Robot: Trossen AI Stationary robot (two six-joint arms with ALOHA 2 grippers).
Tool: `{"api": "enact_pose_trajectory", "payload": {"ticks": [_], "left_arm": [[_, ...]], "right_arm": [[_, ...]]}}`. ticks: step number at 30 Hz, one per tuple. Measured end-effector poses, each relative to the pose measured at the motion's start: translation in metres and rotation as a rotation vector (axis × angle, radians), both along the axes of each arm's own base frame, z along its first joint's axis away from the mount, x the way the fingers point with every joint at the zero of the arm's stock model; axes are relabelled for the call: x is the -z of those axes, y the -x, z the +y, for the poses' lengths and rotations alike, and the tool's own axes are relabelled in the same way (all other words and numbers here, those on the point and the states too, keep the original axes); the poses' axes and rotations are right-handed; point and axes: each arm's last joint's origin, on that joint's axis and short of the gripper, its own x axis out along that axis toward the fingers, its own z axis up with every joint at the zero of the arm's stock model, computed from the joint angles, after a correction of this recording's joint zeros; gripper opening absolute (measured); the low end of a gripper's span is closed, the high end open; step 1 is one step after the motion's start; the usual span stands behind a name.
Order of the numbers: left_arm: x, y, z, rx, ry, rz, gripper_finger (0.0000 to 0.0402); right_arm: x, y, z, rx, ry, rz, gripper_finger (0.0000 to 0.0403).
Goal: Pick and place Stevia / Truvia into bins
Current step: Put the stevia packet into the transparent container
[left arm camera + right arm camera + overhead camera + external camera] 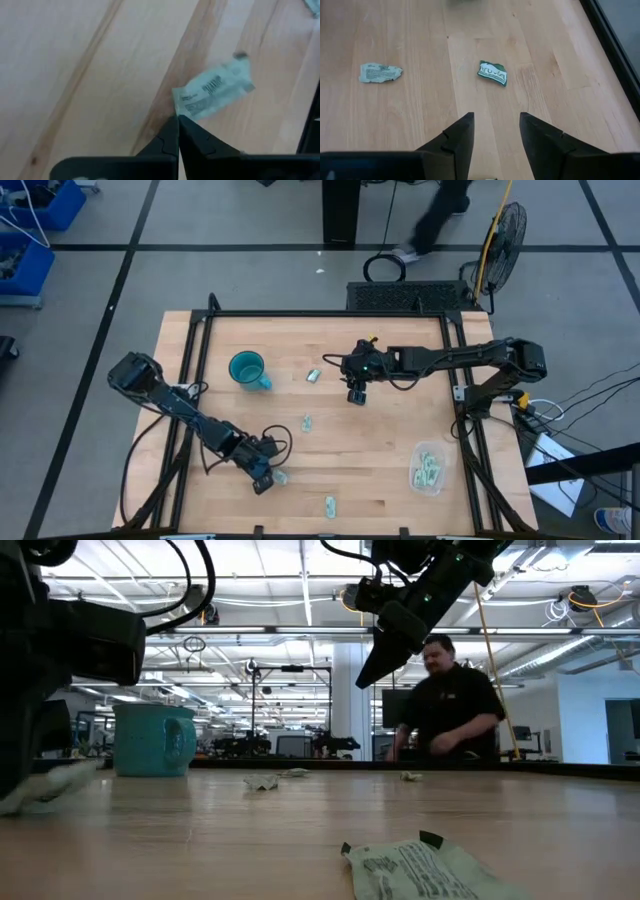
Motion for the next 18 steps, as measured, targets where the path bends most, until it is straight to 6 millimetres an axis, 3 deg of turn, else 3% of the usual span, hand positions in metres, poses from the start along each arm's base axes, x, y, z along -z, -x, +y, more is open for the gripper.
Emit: {"api": "enact_pose_trajectory", "payload": {"ticks": [5,14,18], "left_arm": [[-0.003,-0.004,0.003,-0.001,0.024,-0.024,0.0004],[-0.018,-0.011,0.017,-0.033,-0.009,-0.112,0.0002],[-0.025,-0.015,0.025,-0.05,-0.015,-0.151,0.0003]], "right_arm": [[0.0,0.0,0.002,0.04,-0.131,-0.03,0.0149],[-0.007,-0.005,0.021,-0.067,-0.811,-0.071,0.015],[-0.007,-0.005,0.033,-0.055,-0.852,-0.046,0.015]]}}
